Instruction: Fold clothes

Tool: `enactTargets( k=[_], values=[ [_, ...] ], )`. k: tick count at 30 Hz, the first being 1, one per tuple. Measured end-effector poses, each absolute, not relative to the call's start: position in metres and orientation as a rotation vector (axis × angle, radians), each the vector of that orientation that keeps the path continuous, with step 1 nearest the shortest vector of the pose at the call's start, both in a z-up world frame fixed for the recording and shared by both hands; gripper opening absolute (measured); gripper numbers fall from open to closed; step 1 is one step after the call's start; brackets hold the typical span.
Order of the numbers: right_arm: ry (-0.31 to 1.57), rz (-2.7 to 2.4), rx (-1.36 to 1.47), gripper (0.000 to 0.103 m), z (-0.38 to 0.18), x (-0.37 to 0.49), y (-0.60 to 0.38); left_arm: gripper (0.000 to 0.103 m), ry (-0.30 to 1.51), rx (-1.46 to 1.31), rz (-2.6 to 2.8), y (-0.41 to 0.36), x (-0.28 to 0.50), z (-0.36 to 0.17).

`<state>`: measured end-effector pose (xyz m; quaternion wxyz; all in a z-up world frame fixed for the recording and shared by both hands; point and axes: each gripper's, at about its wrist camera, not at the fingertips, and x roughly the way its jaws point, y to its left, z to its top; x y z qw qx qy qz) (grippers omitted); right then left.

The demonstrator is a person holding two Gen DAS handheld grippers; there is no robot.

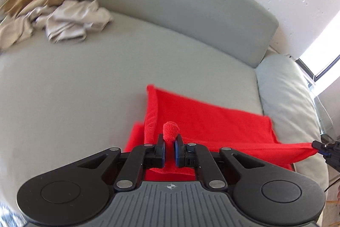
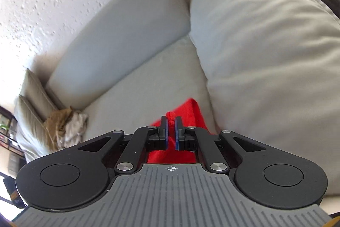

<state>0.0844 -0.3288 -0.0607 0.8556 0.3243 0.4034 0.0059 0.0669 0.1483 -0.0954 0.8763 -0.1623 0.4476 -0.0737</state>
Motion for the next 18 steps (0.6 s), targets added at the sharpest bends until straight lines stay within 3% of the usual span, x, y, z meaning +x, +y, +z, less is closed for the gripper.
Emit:
enactTargets(
  k=[6,12,14,18],
  values=[
    [0.841,-0.045,0.695,0.005,-0.08,0.025,-0.332,0.007,0.861,-0.331,-0.116,0.138,0.024,-0.093],
    [0.895,-0.066,0.566,0.006,-0.088,0.011,-0.315,0.01,0.952,-0.156,-0.025,0.119,0.036,-0.127],
    [0.937,-0.067,0.505,0.007,-0.097,0.009,-0.306,0.015,0.976,-0.141,-0.001,0.117,0.032,-0.131],
    [1.0,-0.046,0.509,0.019,-0.096,-0.003,-0.31,0.038,0.972,-0.135,0.053,0.125,0.009,-0.109]
  ],
)
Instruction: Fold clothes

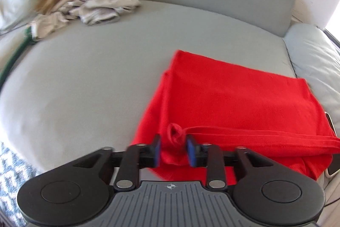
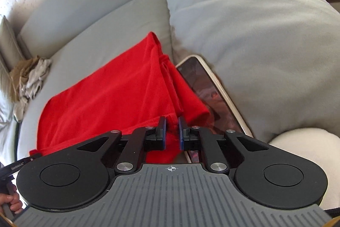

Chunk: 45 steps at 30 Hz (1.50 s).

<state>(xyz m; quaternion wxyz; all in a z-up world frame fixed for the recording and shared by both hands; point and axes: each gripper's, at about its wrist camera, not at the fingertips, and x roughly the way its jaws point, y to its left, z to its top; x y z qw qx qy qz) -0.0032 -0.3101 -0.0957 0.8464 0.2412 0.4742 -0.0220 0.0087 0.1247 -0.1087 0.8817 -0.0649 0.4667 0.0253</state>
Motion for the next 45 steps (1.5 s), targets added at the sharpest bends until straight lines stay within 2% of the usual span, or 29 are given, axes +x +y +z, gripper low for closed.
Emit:
enactTargets(
  k=[2,4,8,13,17,20,21,23,25,26,28,31,34,39,45],
  values=[
    [0.982,-0.04,0.542,0.04,-0.082,-0.016,-0.319,0.035,0.928,-0.154,0.11,0.131,-0.009,-0.088],
    [0.933,-0.022,0.55,0.051,-0.063,-0.027,-0.325,0.032,0.864,-0.193,0.12,0.135,-0.021,-0.071],
    [0.947,0.085,0.548,0.051,-0.056,-0.004,-0.311,0.032,0.823,-0.228,-0.018,0.106,0.005,-0.064],
    [1.105,0.156,0.453,0.047,-0.097,0.057,-0.259,0.031,0.927,-0.083,-0.107,0.041,0.05,-0.101],
    [1.214,0.216,0.371,0.048,-0.125,0.058,-0.229,0.032,1.069,0.052,-0.196,0.014,0.036,-0.134],
    [1.27,0.27,0.253,0.048,-0.131,0.031,-0.218,0.032,1.096,0.148,-0.271,0.014,0.005,-0.127],
    [1.281,0.283,0.233,0.048,-0.128,0.021,-0.219,0.032,1.108,0.098,-0.29,0.022,0.002,-0.12],
    [1.262,0.29,0.266,0.048,-0.111,0.01,-0.229,0.034,1.13,-0.015,-0.324,0.041,-0.003,-0.107],
    [1.219,0.289,0.321,0.05,-0.091,0.002,-0.239,0.037,1.061,-0.071,-0.271,0.057,0.002,-0.085],
    [1.179,0.284,0.359,0.057,-0.08,0.002,-0.245,0.037,1.023,-0.098,-0.233,0.065,0.006,-0.074],
    [1.103,0.274,0.436,0.063,-0.057,0.003,-0.256,0.039,0.956,-0.197,-0.182,0.083,0.017,-0.051],
    [1.011,0.286,0.525,0.064,-0.022,0.011,-0.264,0.04,0.903,-0.351,-0.165,0.103,0.038,-0.023],
    [0.932,0.292,0.537,0.077,0.008,0.02,-0.266,0.041,0.862,-0.376,-0.154,0.109,0.055,-0.007],
    [0.867,0.285,0.516,0.079,0.031,0.046,-0.271,0.044,0.851,-0.363,-0.146,0.11,0.085,-0.007],
    [0.916,0.241,0.526,0.08,-0.011,0.095,-0.272,0.045,0.945,-0.375,-0.075,0.126,0.142,-0.057]
  ],
)
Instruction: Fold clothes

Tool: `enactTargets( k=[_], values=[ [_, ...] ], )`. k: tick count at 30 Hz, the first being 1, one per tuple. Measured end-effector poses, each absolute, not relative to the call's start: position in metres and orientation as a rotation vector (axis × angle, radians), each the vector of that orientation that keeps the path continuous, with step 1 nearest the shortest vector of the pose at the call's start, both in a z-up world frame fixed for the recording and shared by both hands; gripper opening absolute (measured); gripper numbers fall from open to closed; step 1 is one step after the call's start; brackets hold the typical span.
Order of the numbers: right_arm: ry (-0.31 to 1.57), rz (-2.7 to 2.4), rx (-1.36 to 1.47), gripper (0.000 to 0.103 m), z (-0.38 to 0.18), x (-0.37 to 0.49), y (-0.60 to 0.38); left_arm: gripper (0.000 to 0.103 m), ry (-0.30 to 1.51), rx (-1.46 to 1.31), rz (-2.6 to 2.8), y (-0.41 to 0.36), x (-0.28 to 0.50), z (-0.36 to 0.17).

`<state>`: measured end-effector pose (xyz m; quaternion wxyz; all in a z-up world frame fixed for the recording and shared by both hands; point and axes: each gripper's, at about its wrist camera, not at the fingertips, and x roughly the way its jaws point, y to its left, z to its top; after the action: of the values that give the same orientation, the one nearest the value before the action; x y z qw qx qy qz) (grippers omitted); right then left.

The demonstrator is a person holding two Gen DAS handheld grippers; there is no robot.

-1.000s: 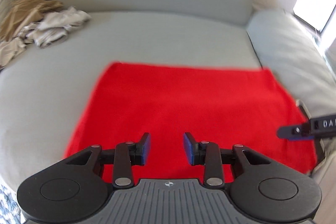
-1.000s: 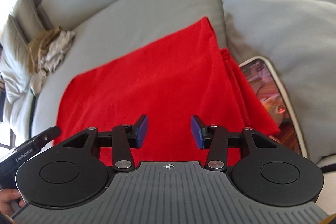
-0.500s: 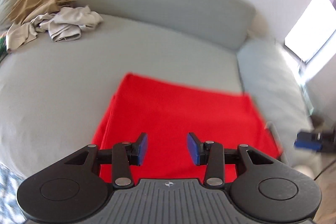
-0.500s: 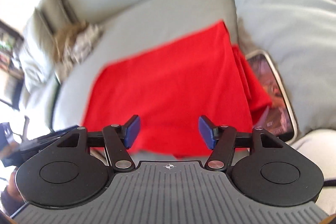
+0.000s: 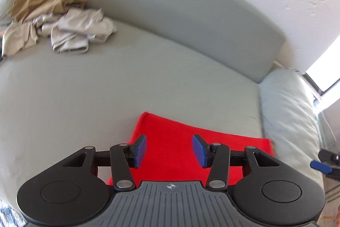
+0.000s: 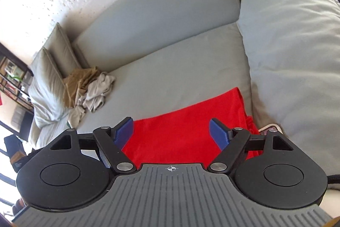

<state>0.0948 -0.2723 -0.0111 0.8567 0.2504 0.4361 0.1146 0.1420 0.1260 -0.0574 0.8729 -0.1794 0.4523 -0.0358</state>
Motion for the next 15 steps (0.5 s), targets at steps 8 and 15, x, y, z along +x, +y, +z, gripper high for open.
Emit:
enactTargets(
  k=[8,15],
  values=[
    [1.024,0.253,0.612,0.045,-0.098,0.162,-0.265,0.037,1.045,-0.354,0.002,0.13,0.229,-0.106],
    [1.196,0.228,0.574,0.039,-0.159,0.174,-0.246,0.015,1.156,-0.112,-0.002,0.104,0.257,-0.138]
  ],
)
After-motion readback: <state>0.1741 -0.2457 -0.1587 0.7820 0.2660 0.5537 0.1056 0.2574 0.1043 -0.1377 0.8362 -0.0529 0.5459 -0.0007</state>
